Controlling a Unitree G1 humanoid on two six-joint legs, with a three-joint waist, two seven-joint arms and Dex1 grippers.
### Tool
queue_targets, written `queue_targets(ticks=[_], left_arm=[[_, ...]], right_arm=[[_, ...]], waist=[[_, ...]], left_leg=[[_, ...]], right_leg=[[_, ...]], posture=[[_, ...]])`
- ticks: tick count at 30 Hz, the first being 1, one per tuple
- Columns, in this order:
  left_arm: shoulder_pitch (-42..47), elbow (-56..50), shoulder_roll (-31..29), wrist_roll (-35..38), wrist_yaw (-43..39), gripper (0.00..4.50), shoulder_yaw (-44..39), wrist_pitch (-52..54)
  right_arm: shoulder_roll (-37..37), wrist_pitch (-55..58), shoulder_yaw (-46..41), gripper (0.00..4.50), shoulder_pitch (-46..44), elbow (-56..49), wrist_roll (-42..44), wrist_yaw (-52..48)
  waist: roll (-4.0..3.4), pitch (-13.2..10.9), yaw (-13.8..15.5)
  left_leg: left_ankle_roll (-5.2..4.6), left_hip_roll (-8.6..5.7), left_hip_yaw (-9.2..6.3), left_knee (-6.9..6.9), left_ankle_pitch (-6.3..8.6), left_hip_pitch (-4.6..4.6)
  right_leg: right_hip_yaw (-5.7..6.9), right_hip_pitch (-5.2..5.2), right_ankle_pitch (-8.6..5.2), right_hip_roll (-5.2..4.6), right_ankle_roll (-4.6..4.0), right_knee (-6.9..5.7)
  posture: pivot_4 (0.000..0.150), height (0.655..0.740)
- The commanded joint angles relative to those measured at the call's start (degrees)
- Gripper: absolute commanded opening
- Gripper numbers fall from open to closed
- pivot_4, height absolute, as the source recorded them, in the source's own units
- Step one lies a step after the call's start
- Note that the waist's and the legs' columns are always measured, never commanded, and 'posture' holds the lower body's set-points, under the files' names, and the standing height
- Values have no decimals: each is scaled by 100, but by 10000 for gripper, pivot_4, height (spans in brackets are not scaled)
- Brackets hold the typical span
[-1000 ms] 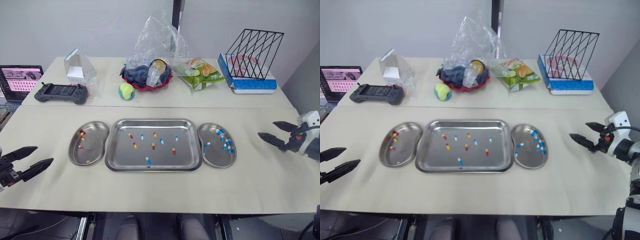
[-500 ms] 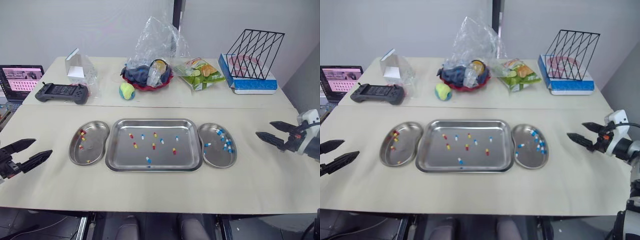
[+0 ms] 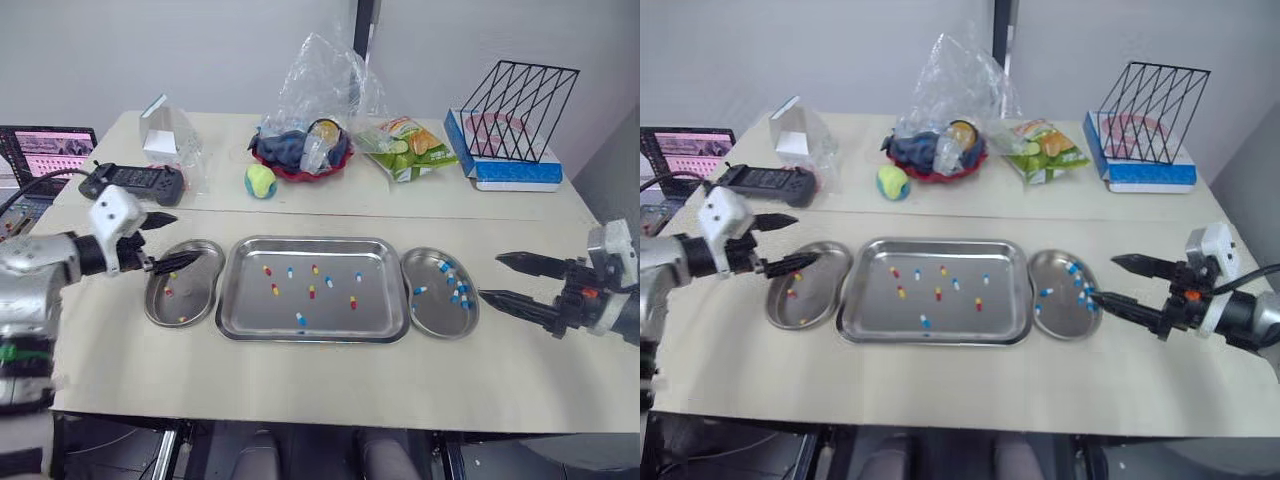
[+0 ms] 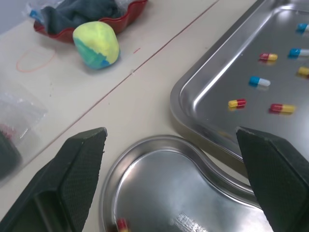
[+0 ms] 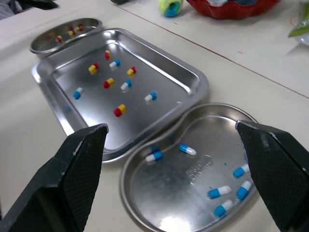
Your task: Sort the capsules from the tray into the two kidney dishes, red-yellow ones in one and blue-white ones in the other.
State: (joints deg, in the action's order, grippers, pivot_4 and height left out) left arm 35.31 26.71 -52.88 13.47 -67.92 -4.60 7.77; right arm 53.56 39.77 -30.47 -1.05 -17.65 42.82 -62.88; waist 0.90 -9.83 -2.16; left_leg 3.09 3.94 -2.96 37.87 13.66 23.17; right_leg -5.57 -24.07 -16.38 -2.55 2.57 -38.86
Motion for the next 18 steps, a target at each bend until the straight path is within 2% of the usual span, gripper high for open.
queue_targets(ticks=[1,3,7,11,15,18], left_arm=[[580,480,51,-2,-731,45000,257,-30],[945,548,314,520,-1543,45000,241,302],[1480,1048,852,33,-2111,45000,834,-295],[1780,1465,1073,-198,-2341,45000,1037,-732],[2195,2269,1567,-851,-2439,45000,1799,-2209],[2357,2755,1685,-1079,-2458,45000,2284,-2682]], right_arm=[[11,234,-402,44635,186,-576,342,249],[-41,295,-498,44635,306,-788,441,401],[-148,163,-547,44635,655,-1095,199,726],[-148,139,-564,44635,924,-1172,99,835],[-317,32,-631,44635,1135,-1314,61,1032],[-399,-94,-630,44635,1372,-1404,-105,1072]], waist=[[0,0,-16],[1,-1,-12],[2,0,53],[5,0,26],[7,0,24],[7,0,54]], left_leg=[[0,-1,-1,0,0,0],[0,-2,0,0,0,1],[0,-3,-4,4,0,4],[-1,-4,-4,7,-1,3],[-12,-6,-10,6,-7,2],[-12,-14,-9,8,-8,3]], right_leg=[[0,1,0,0,0,1],[0,2,0,-1,1,1],[5,7,-1,-2,2,3],[0,6,-1,0,2,4],[3,9,-1,0,1,2],[-2,17,-1,-4,2,9]], posture=[[1500,7174],[1500,7174],[1500,7174],[1500,7174],[1500,7174],[1500,7174]])
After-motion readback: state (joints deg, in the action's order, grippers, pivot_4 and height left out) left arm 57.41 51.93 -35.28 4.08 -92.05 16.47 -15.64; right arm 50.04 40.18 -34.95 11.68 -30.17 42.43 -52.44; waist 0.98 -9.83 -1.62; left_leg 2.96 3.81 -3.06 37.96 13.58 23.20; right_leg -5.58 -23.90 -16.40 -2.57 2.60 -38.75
